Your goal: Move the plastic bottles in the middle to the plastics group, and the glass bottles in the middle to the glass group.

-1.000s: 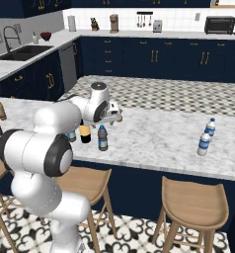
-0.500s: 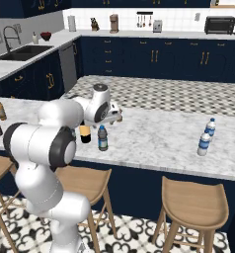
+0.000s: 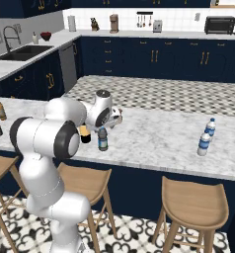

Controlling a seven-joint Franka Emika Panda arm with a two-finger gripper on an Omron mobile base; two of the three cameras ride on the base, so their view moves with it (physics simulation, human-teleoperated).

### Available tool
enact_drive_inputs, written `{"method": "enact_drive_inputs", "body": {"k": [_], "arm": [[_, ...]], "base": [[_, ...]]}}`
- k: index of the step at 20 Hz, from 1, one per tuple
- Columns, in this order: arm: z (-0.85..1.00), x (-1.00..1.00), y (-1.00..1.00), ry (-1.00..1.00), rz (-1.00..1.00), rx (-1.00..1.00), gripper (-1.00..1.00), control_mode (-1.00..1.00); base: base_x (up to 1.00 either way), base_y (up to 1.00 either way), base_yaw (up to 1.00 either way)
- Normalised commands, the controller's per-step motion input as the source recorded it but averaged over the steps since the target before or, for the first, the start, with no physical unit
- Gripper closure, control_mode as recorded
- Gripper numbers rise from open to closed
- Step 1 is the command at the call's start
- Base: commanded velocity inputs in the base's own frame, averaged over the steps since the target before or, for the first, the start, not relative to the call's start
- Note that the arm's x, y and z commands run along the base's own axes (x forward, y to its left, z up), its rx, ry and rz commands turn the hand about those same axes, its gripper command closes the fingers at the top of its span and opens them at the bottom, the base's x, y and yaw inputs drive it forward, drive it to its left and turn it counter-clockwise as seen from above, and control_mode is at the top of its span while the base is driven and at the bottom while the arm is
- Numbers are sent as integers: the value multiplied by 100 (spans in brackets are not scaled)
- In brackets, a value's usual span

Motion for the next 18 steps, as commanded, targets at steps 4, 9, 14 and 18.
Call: {"method": "enact_drive_inputs", "body": {"k": [4,9,14,18], "arm": [[-13,4,0,0,5,0,-100,-100],[0,0,0,0,1,0,100,-100],[0,0,0,0,0,0,100,-100],[5,-2,0,0,0,-1,100,-100]], "base": [[0,0,0],[0,0,0],[0,0,0],[0,0,0]]}}
